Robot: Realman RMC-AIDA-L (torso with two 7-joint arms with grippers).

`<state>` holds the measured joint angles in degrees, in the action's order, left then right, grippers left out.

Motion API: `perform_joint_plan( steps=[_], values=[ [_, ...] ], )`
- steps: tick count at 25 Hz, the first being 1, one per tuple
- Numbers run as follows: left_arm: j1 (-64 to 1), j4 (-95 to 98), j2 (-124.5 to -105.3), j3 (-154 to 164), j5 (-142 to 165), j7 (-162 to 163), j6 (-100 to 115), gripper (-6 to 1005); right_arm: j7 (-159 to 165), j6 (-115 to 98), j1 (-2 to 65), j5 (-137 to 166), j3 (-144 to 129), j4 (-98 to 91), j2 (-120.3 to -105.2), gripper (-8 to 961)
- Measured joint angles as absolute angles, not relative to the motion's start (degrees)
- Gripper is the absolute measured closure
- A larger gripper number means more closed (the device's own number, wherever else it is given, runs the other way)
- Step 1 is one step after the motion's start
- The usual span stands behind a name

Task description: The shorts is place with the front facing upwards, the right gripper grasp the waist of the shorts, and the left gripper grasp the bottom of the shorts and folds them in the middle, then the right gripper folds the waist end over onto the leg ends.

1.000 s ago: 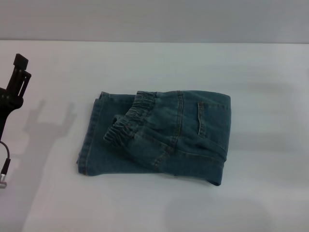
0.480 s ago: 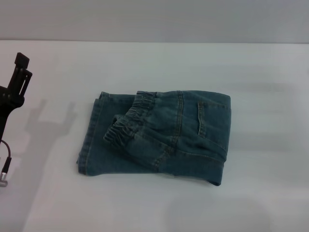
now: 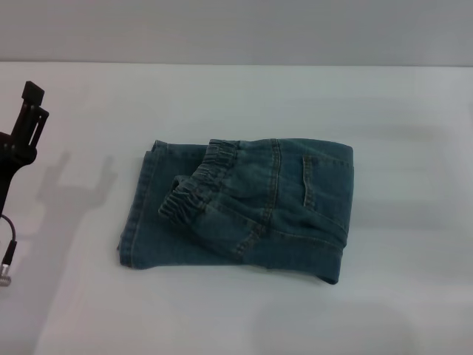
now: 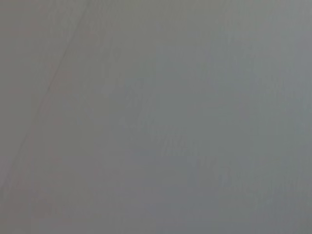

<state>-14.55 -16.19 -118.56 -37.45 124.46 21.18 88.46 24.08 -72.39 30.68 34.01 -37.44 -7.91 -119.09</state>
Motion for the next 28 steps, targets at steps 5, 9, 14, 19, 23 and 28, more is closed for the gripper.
perform_joint_plan(
  steps=[5,9,14,19,23,28],
  values=[
    [-14.6,-16.2,-118.56,-37.4,124.5,21.2,87.7,194,24.1,-72.3,30.7,34.0,-37.4,-7.8,-119.09,395],
    [-14.6,-16.3,-118.56,-37.5,124.5,21.2,87.6,195,24.1,-72.3,30.7,34.0,-37.4,-7.7,-119.09,395],
    [-14.6,-16.3,-118.56,-37.8,124.5,21.2,87.6,196,24.1,-72.3,30.7,34.0,-37.4,-7.6,-119.09,395],
    [-14.6,-16.3,-118.56,-38.0,124.5,21.2,87.6,198,24.1,-72.3,30.7,34.0,-37.3,-7.6,-119.09,395],
    [-14.6,-16.3,-118.56,-38.1,124.5,21.2,87.6,199,24.1,-72.3,30.7,34.0,-37.3,-7.5,-119.09,395],
    [-14.6,-16.3,-118.56,-38.1,124.5,21.2,87.6,200,24.1,-72.3,30.7,34.0,-37.3,-7.5,-119.09,394]
  ],
)
